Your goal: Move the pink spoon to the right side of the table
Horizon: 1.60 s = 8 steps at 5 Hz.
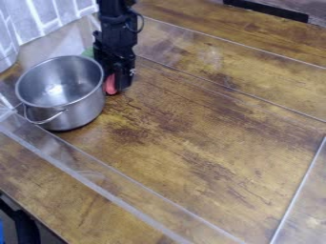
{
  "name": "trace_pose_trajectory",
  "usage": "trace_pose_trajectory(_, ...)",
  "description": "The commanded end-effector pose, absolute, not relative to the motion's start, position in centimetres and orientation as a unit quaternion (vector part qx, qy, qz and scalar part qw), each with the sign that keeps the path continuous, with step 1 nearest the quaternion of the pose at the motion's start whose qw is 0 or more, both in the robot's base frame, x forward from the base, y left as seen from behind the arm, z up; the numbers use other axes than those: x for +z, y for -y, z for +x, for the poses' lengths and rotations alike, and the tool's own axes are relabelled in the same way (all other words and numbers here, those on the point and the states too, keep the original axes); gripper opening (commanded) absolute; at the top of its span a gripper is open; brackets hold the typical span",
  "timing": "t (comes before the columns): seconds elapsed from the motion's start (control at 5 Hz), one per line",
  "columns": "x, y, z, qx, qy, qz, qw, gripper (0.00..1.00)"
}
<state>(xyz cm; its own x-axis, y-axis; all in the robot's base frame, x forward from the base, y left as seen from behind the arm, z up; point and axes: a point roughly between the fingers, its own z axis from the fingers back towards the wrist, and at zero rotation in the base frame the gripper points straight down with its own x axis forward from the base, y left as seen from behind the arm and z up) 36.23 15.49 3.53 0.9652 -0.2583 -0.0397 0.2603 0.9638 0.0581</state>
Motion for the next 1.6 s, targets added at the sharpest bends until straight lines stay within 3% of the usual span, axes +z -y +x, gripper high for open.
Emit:
trace_pose_trajectory(0.0, 6.3, -16.1, 36.1, -0.104, 0.012, 0.043, 0.994, 0.00)
trace_pose_trajectory(0.6, 9.0, -15.8, 36.7, -0.110, 0.019, 0.032, 0.993, 0.00)
trace_pose_trajectory(1.4, 8.6, -14.2, 37.5, -0.107, 0.024, 0.025, 0.994, 0.00)
